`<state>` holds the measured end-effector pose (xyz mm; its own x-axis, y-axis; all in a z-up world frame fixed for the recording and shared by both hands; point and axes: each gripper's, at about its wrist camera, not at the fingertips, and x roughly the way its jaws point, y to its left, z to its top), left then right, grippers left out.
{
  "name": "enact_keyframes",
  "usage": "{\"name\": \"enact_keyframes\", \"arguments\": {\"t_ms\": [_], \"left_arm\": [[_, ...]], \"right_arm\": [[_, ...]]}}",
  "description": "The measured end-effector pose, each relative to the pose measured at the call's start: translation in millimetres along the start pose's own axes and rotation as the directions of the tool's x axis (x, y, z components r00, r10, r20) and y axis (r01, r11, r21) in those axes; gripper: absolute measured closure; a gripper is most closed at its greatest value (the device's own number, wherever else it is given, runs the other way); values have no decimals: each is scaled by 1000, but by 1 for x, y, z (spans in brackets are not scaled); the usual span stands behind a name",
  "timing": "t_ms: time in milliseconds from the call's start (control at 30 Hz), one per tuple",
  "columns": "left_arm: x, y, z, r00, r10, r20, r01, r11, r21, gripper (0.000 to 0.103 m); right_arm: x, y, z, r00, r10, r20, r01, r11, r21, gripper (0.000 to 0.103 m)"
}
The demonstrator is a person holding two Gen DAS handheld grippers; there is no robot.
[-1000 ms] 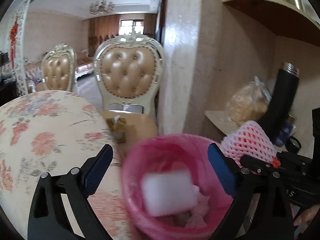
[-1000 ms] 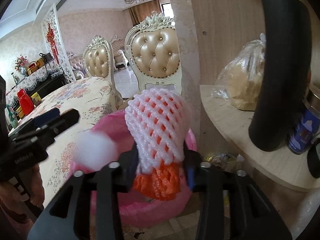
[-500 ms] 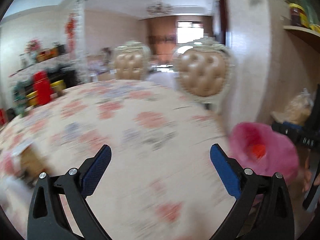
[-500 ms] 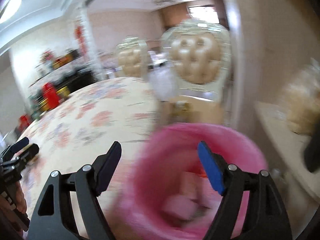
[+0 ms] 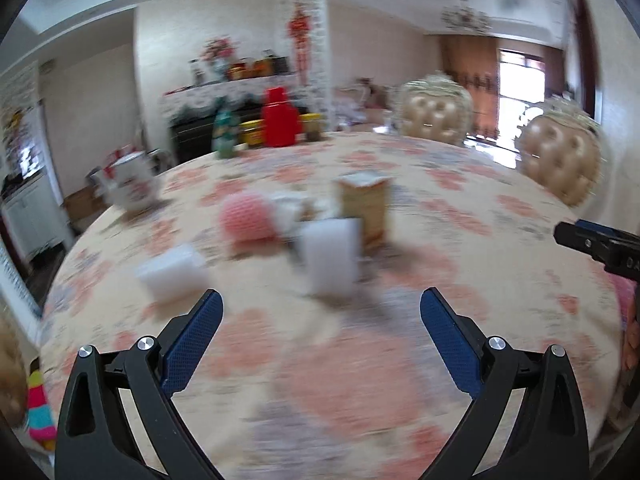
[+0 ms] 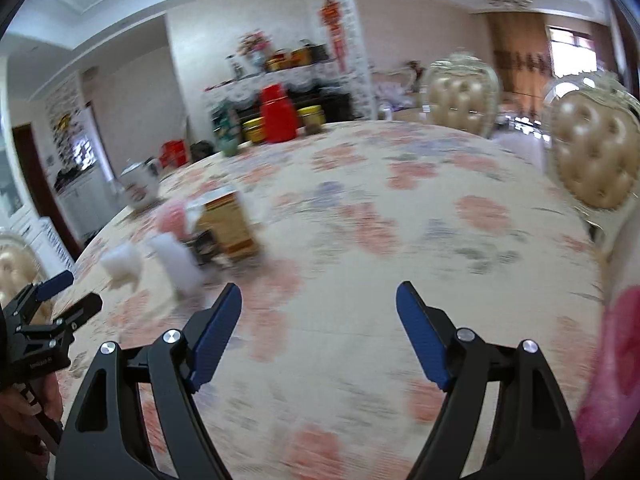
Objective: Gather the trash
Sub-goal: 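Grasp a white foam block with the right tool while the left tool grasps another foam block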
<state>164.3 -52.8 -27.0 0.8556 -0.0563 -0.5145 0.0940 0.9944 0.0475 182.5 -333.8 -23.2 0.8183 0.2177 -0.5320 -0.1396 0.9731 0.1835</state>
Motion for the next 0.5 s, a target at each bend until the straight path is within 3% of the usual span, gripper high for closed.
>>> {"name": "enact_keyframes", "arguments": {"t_ms": [167, 500], "left_arm": [[12, 73, -9, 998, 48, -40, -51, 996, -70, 9], [55, 153, -8, 991, 101, -92, -111, 988, -105, 9]], "right_arm": [[37, 66, 5, 999, 42, -32, -43, 999, -26, 22], [103, 162, -2, 992, 29, -124, -39, 996, -80, 21]]}}
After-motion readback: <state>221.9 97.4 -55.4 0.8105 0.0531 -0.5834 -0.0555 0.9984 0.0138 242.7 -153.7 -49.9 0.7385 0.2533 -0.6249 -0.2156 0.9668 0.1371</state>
